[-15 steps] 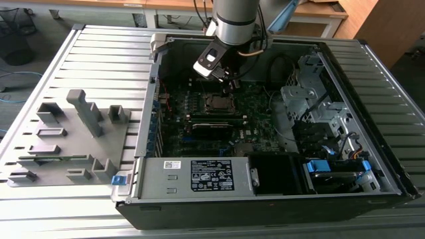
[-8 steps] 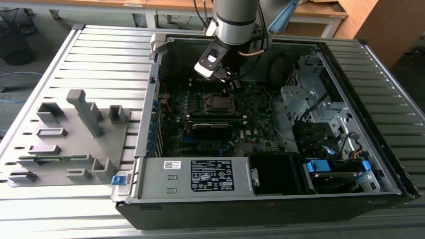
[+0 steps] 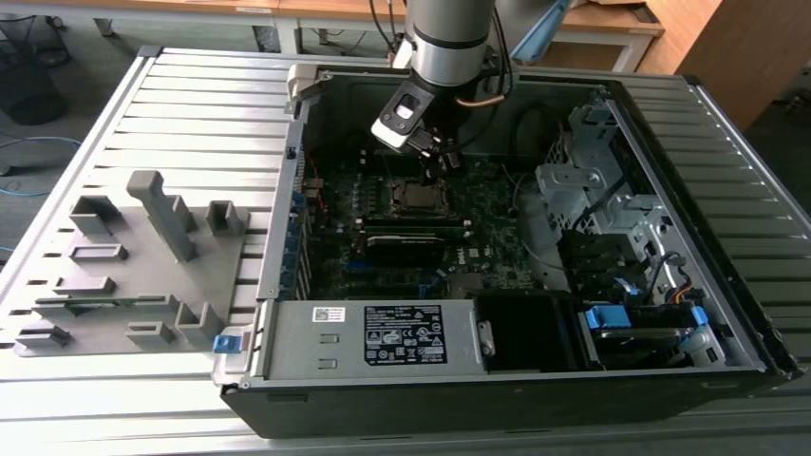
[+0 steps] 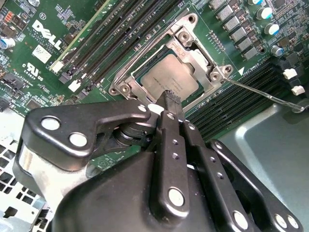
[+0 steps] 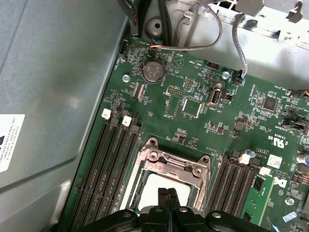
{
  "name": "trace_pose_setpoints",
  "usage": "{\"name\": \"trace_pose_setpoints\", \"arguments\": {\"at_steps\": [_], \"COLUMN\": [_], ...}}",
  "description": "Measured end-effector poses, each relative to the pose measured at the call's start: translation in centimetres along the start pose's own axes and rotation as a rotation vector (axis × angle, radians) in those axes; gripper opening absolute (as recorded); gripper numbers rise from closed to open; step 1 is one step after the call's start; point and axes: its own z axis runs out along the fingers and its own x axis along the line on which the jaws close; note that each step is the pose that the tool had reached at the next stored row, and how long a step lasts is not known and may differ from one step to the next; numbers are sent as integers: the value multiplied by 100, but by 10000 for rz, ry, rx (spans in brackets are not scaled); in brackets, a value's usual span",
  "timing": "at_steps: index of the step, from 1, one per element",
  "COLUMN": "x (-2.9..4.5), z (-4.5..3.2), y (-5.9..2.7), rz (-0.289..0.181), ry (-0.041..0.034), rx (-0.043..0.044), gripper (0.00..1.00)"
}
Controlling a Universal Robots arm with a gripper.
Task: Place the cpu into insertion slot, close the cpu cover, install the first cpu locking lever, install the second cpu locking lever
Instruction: 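Close the cpu cover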
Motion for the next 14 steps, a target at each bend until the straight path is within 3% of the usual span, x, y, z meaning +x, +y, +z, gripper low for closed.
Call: {"name": "trace_pose_setpoints", "arguments": {"at_steps": [3, 11, 14], "x": [0, 0, 0], "z": [0, 1, 2], "y": [0, 0, 0], "rz": [-146, -1186, -1209], "ry": [5, 40, 41], "rx": [1, 4, 3], "gripper": [11, 11, 11]}}
